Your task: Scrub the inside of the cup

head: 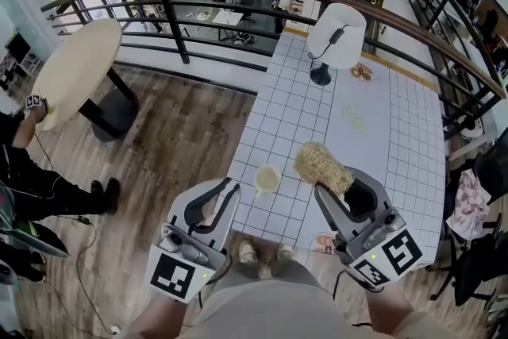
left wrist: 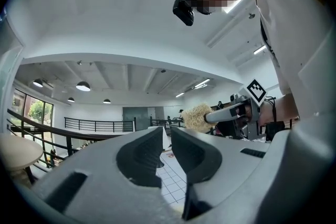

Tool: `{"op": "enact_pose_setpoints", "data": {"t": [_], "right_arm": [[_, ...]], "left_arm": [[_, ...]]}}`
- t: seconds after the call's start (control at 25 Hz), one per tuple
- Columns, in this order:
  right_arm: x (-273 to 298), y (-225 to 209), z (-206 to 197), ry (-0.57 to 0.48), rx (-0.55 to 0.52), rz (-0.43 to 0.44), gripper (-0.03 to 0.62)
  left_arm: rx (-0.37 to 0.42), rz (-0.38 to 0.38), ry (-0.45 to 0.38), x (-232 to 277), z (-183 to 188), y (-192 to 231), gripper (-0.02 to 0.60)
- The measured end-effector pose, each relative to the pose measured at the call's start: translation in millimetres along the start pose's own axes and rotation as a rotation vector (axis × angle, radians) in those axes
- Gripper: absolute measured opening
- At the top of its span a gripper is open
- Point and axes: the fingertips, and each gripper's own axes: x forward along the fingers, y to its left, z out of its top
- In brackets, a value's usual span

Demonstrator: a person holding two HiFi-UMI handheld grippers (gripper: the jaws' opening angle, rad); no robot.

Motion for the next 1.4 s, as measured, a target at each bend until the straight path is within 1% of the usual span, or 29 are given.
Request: {"op": "enact_pose_setpoints", "data": {"t": [0.08, 0.2, 0.24, 0.32, 0.64, 0.88, 1.04, 1.12, 1.2, 1.4], "right_arm": [[1, -4, -5, 0.012, 0.002, 0.004, 0.155], [4, -10, -13, 0.023, 0.009, 0.005, 0.155], [5, -12, -16, 0.027, 0.012, 0.006, 0.155], [7, -15, -23, 0.039, 0.020, 0.007, 0.155], [24, -20, -64, 0.094, 0.090, 0.036, 0.155], [41, -28, -100, 0.165, 0.134, 0.037, 0.155], [49, -31, -122, 0.214, 0.148, 0.045, 0.155], [51, -32, -134, 0.235, 0.160, 0.045, 0.155], [54, -34, -148, 0.245, 0.175, 0.039, 0.155], [51, -31, -184, 0.314, 0.228, 0.038, 0.155]], "left_arm": [[0.030, -0.010, 0.023, 6, -12, -5, 0.077], [0.119, -0.028, 0.040, 15, -28, -15, 0.103], [0.132, -0.036, 0.053, 18, -36, -17, 0.108], [0.117, -0.045, 0.099, 23, -59, -21, 0.115], [-0.019, -0.024, 0.280, 21, -169, -27, 0.123], [-0.029, -0.073, 0.407, 24, -250, -32, 0.130], [-0.080, -0.073, 0.486, 24, -302, -40, 0.130], [-0.088, -0.087, 0.513, 26, -323, -45, 0.130], [-0.079, -0.105, 0.528, 30, -338, -45, 0.130], [-0.086, -0.122, 0.568, 32, -364, -56, 0.130]]}}
